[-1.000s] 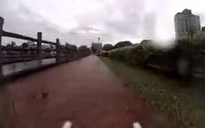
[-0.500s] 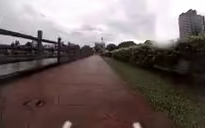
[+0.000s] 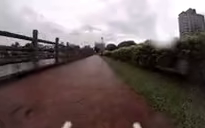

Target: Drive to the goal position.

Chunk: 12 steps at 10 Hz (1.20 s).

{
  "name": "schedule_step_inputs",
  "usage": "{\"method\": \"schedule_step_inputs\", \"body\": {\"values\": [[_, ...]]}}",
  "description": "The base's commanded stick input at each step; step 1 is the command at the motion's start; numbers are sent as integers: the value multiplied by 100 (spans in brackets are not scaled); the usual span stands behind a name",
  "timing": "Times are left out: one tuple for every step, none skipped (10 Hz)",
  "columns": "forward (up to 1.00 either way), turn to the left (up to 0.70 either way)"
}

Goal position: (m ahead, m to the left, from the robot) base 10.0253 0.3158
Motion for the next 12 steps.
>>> {"method": "schedule_step_inputs", "body": {"values": [[50, 0], [50, 0], [50, 0], [50, 0], [50, 20], [50, 45], [50, 50], [50, 50], [50, 50], [50, 22], [50, 0], [50, 0]]}}
